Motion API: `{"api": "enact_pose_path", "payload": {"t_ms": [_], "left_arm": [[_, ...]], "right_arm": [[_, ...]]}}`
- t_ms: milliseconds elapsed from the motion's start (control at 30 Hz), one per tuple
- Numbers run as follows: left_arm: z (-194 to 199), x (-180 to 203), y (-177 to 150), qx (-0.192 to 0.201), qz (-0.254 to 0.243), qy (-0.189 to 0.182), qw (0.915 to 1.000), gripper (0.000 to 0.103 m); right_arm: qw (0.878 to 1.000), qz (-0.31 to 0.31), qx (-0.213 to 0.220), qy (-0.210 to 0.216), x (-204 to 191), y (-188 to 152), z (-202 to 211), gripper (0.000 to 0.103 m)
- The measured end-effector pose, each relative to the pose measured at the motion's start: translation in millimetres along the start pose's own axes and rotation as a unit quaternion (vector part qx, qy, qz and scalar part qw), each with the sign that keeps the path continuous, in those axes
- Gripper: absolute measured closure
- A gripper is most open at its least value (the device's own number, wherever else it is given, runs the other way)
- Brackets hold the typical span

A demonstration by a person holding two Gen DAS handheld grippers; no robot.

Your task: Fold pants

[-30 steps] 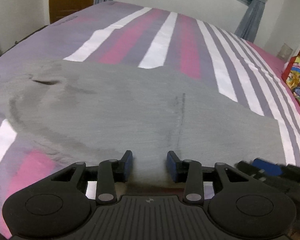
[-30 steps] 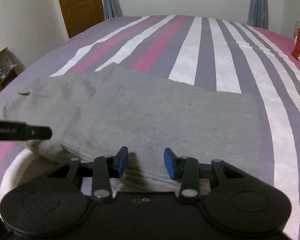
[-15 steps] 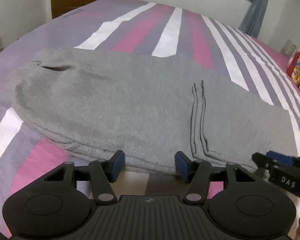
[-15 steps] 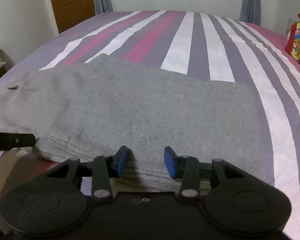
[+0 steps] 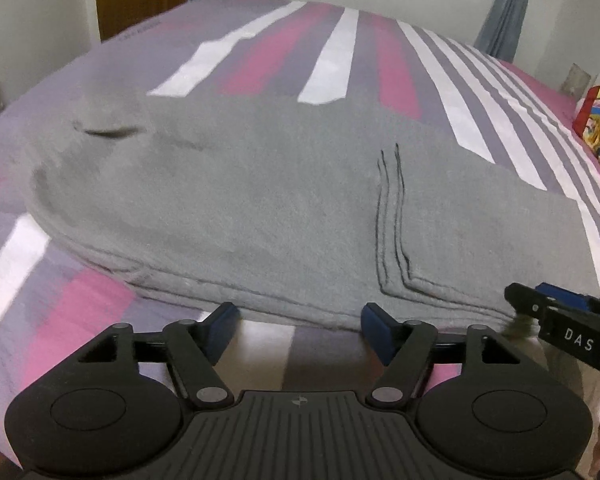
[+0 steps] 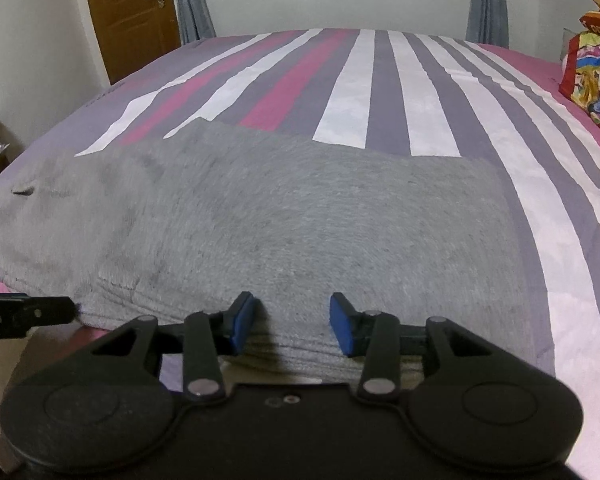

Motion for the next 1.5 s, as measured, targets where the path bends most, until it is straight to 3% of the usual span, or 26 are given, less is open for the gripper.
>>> {"api": "enact_pose_path", "payload": {"t_ms": [467, 933, 1133, 1500], "left_arm": [[21.9, -2.6, 14.7, 0.016, -0.029, 0.026, 0.9991, 0.034], [15.4, -17.4, 25.3, 0.016, -0.017, 0.045, 0.9987, 0.034], [10.5, -19.9, 27.6, 0.009, -0.016, 0.050, 0.9986, 0.034], [8.0, -21.4, 29.2, 0.003, -0.012, 0.051, 0.9986, 0.034]], "right_arm": [[1.000, -0.021, 0.013, -0.012, -1.9, 6.6, 16.8, 0.054], [1.000, -0.008, 0.015, 0.002, -21.8, 28.7, 6.9, 0.051], [1.000, 0.008, -0.004, 0.002, -29.5, 18.7, -5.1, 0.049], [1.000, 0.006, -0.001, 0.006, -27.8, 14.0, -6.1, 0.046]]}}
Point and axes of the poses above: each gripper's, at about its wrist camera, not at the fingertips, and z roughly against the way its jaws point, x to its right, y to its top, the point moved 3 cm from there along -z, roughly the way its jaws point, and after that the axes turned 12 degrees about -y, right-handed, at the moved point
